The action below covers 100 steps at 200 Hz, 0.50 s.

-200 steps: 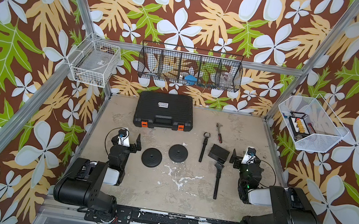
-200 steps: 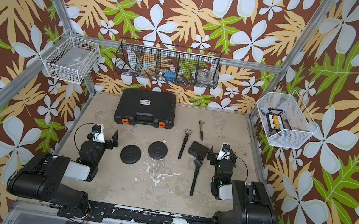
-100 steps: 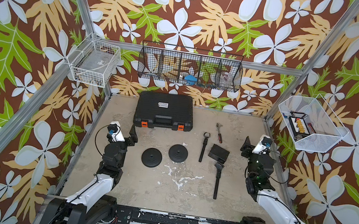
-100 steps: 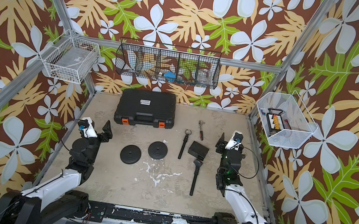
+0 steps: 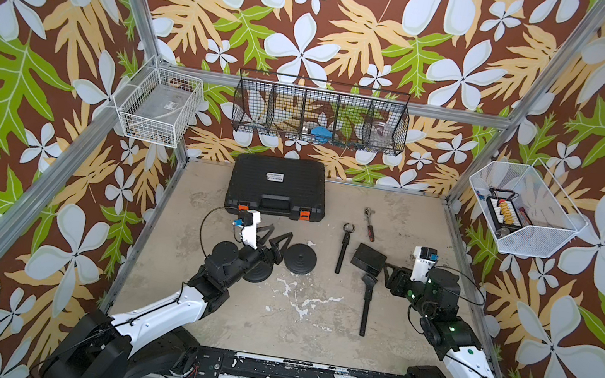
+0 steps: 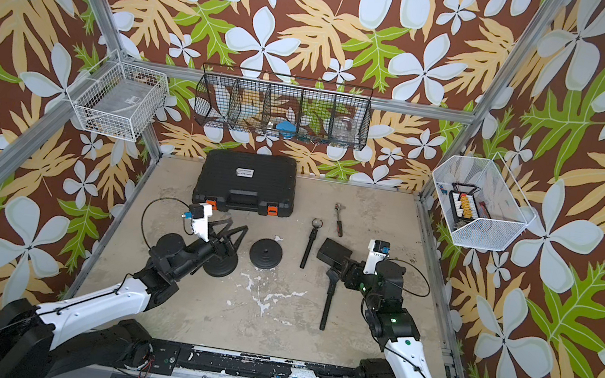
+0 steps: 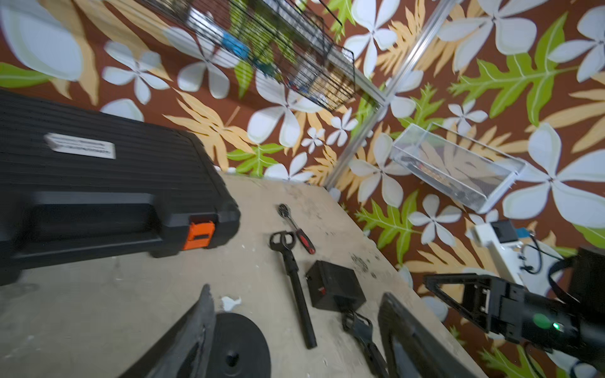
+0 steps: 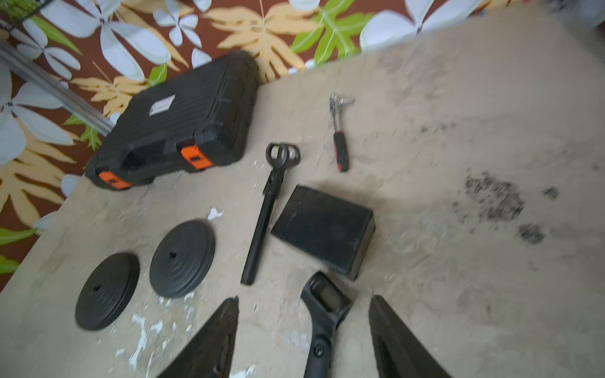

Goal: Assemble a microphone stand
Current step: Pick up the microphone stand pole from the center of the board.

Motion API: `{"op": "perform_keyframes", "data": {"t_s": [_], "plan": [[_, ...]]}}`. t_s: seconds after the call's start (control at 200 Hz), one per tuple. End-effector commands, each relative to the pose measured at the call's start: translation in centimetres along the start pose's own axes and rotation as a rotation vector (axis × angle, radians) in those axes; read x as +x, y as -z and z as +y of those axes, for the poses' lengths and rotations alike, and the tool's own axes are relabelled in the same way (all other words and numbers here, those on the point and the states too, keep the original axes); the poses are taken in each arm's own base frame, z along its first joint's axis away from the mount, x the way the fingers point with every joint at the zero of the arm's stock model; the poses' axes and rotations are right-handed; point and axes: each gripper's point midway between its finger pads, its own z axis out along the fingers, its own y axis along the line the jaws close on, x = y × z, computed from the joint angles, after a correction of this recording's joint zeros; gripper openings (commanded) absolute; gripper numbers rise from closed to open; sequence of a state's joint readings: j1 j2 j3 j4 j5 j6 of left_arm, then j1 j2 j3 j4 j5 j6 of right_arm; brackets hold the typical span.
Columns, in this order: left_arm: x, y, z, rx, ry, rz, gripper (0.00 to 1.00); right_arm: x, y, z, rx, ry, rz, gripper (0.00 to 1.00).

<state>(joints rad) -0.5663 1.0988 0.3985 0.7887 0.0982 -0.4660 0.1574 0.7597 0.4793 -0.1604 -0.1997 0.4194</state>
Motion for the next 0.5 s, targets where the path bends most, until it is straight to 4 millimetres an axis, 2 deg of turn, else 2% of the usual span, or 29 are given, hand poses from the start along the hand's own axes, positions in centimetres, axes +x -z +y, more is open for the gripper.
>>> {"op": "perform_keyframes", "data": {"t_s": [0.0,0.12,0.195,0.335,0.495], "plan": [[2.3,-1.0,-2.1,0.076,-0.062,0.079,0.78,3.1,-0.2,-0.1,0.001,-0.065,0.135,0.63],[5.5,-1.4,-3.5,0.1,-0.166,0.162,0.76,4.8,-0.9,-0.3,0.038,-0.058,0.179,0.69],[6.9,-1.1,-3.8,0.101,-0.197,0.183,0.77,5.8,-1.3,-0.5,0.063,-0.062,0.227,0.69],[7.1,-0.5,-4.1,0.112,-0.192,0.172,0.79,7.8,-1.8,-0.8,0.085,-0.091,0.269,0.62],[6.6,0.2,-4.1,0.114,-0.198,0.142,0.79,8.5,-1.6,-1.2,0.111,-0.086,0.272,0.59]]}}
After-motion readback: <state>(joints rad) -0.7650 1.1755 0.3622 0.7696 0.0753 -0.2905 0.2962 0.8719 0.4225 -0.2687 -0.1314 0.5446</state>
